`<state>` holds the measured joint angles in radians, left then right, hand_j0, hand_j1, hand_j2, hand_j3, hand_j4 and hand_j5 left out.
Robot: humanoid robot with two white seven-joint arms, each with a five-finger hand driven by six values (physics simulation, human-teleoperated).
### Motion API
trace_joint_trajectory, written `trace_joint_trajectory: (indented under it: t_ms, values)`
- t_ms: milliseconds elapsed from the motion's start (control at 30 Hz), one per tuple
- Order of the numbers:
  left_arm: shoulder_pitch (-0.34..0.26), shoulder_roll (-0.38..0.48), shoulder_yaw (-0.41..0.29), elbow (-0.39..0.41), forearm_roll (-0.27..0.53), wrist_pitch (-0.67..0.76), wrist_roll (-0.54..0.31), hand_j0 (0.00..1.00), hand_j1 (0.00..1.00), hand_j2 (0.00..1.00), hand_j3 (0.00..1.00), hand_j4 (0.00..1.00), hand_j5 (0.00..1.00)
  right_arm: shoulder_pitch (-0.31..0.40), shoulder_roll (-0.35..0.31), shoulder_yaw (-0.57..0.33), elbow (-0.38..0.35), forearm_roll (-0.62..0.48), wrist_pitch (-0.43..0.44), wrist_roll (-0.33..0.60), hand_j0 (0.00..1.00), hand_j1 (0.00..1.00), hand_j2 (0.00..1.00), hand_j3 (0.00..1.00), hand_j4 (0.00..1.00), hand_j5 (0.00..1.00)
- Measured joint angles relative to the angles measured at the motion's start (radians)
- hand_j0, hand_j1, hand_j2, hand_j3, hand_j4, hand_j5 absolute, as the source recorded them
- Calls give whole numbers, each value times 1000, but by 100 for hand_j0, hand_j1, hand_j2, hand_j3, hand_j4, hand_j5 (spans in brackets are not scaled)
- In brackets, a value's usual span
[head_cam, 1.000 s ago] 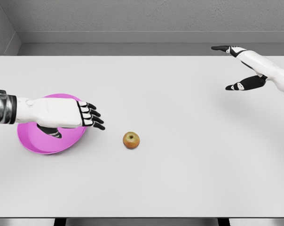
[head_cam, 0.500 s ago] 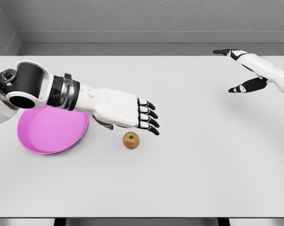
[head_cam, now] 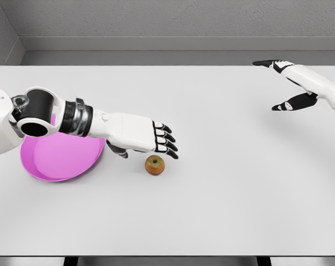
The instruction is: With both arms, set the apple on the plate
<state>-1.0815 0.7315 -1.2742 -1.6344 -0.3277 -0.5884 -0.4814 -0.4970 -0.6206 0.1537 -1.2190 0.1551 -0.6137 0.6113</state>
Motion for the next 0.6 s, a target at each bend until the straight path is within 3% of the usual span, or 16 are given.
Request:
trace_joint_trajectory:
  t_ms: [200, 467, 600]
  values:
    - [23, -2, -47, 5, -4, 64, -3, 100, 100, 100, 100, 100, 100, 2, -4, 1, 0, 0, 0, 0, 100, 100, 100, 100, 100, 100]
    - [29, -35, -58, 9, -6, 75, -4, 100, 100, 100, 100, 100, 100, 6, -5, 2, 0, 0, 0, 0, 100, 100, 100, 100, 100, 100]
    - [29, -70, -59, 74, -7, 77, -3, 99, 99, 99, 99, 99, 99, -2, -6, 1, 0, 0, 0, 0, 100, 100, 100, 100, 100, 100]
